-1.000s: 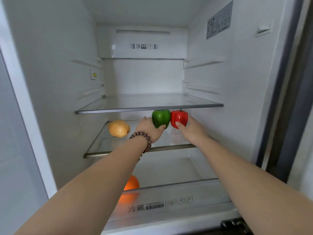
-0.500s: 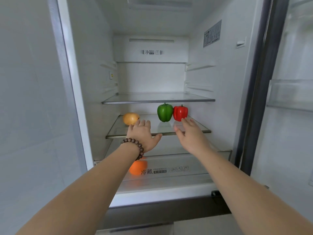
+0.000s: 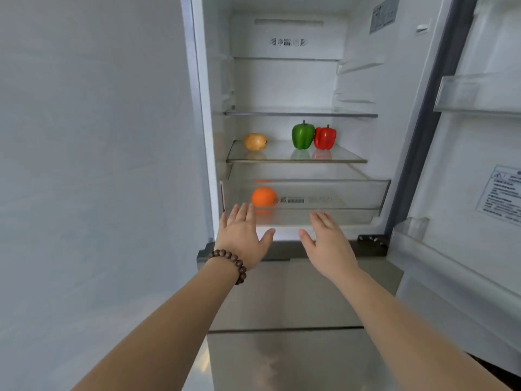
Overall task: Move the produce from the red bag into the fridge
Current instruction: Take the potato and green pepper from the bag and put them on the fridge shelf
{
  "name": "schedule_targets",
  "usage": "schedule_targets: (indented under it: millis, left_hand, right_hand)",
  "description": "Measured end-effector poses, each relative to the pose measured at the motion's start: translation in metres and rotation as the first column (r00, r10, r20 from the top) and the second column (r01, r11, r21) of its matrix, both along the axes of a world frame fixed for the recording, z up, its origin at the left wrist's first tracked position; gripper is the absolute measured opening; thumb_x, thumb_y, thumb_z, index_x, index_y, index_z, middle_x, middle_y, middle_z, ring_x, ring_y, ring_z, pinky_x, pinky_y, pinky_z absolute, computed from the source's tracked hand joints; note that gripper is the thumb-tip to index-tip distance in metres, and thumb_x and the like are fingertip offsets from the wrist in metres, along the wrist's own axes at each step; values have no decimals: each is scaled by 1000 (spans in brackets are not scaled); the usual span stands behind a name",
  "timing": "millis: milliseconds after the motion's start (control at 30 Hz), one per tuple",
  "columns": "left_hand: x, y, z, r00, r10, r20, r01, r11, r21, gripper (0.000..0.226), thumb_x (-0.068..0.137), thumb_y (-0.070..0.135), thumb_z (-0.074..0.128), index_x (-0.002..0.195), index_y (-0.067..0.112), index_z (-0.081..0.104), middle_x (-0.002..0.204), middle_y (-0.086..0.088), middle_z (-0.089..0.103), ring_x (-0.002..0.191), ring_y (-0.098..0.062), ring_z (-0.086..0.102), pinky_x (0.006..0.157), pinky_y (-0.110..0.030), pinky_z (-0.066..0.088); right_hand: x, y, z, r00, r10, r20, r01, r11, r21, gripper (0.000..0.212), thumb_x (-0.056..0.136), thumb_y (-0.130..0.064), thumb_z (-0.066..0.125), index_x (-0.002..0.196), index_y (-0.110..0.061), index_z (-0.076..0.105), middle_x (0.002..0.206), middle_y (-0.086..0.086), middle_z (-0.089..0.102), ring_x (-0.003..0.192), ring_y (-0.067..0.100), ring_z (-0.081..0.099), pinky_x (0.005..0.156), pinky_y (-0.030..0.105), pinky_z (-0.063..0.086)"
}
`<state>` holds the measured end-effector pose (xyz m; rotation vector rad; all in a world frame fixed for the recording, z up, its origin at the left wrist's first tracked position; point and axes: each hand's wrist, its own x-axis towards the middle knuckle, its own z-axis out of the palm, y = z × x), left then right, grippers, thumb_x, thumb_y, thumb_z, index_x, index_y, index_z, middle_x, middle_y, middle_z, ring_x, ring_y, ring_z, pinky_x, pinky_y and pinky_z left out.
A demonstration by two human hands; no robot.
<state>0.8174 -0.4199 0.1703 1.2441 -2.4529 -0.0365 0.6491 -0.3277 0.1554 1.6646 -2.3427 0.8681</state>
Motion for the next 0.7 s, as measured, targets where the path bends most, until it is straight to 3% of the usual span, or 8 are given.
schedule_targets:
  millis: [400, 700]
  left_hand:
    - [138, 133, -111, 962, 271, 31, -273, 954, 127, 76, 91, 60, 20, 149, 15, 0, 158, -3, 7, 145, -19, 1, 118, -39, -2]
    - [217, 256, -191, 778, 624, 67, -613, 733, 294, 74, 92, 58, 24, 149, 18, 1, 158, -1, 10, 145, -19, 4, 118, -39, 2]
  right_hand:
    - [126, 72, -105, 966, 254, 55, -259, 958, 125, 57, 97, -42, 35, 144, -10, 30, 153, 5, 28, 143, 17, 16, 117, 34, 17]
    - [214, 117, -184, 805, 555, 211, -594, 754, 280, 55, 96, -37, 41, 142, -8, 33, 151, 7, 32, 142, 18, 20, 115, 32, 22]
